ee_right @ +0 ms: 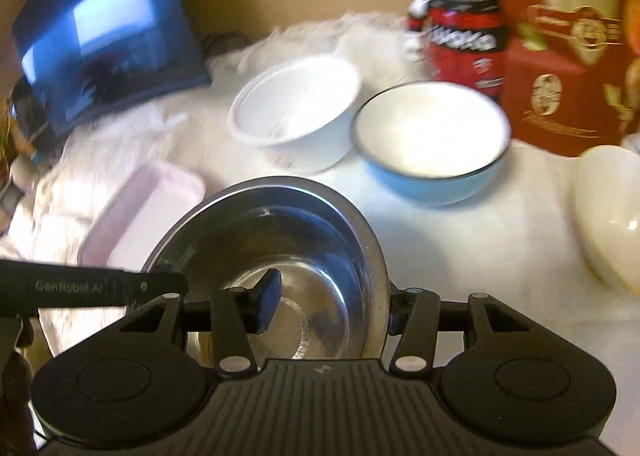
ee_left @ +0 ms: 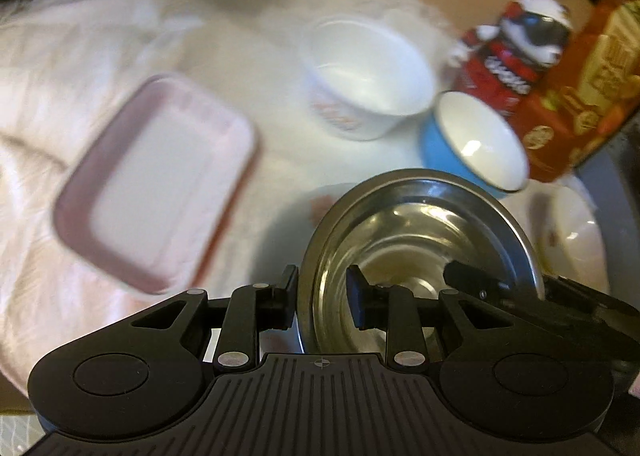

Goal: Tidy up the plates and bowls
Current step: 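Carry the steel bowl beside the pink dish and open the right gripper, then move the right gripper to the cream yellow-rimmed bowl and grasp its rim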

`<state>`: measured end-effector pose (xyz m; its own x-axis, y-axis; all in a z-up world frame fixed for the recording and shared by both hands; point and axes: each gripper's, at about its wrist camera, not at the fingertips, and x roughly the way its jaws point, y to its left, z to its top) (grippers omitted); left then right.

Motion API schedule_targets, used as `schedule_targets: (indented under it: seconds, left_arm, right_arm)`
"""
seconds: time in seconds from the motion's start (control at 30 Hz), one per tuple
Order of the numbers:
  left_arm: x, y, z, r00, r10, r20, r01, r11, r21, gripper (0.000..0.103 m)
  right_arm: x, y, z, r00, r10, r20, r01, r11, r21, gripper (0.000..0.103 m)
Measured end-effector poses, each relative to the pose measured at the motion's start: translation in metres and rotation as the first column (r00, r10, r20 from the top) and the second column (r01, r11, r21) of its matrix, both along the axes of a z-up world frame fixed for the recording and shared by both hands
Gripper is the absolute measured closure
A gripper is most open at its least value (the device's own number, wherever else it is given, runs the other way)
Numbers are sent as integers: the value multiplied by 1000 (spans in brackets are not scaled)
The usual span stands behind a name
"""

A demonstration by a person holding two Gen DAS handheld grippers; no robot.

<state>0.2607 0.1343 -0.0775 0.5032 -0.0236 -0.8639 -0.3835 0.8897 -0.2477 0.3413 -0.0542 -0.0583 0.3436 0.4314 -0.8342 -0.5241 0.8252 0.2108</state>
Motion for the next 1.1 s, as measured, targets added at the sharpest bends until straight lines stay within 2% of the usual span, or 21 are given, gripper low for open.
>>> schedule_targets:
  seconds: [0.2,0.4,0.5,0.63,0.8,0.9,1.0,1.1]
  left_arm:
    - [-4,12,-12,1000,-1,-19,2,999,49,77]
    - [-4,19,-7,1000,-10,6,10,998,69,78]
    - [-3,17,-4,1000,-19,8,17,993,120,79]
    - [1,16,2,999,-33,26,30,994,107,76]
    - [8,9,20,996,-43,81,32,992,125,76]
    - [16,1,33,991,-51,128,34,990,134,76]
    - [29,-11,44,981,-76,177,57,992,114,76]
    - [47,-33,47,969,-131,210,123,991,51,76]
  right_arm:
    - [-8,20,-19,998,57,12,-55,994,-95,53]
    - [-10,19,-22,998,69,3,-68,991,-111,53]
    - [-12,16,-18,998,63,30,-59,991,-121,53]
    - [-7,7,-10,997,36,73,-27,992,-123,51]
    - [7,-22,9,994,-28,104,38,994,-99,51]
    - [17,-51,24,986,-99,136,112,990,-91,43]
    - [28,-87,39,961,-207,182,230,967,-110,42]
    - [40,-130,56,919,-332,212,361,925,-118,42]
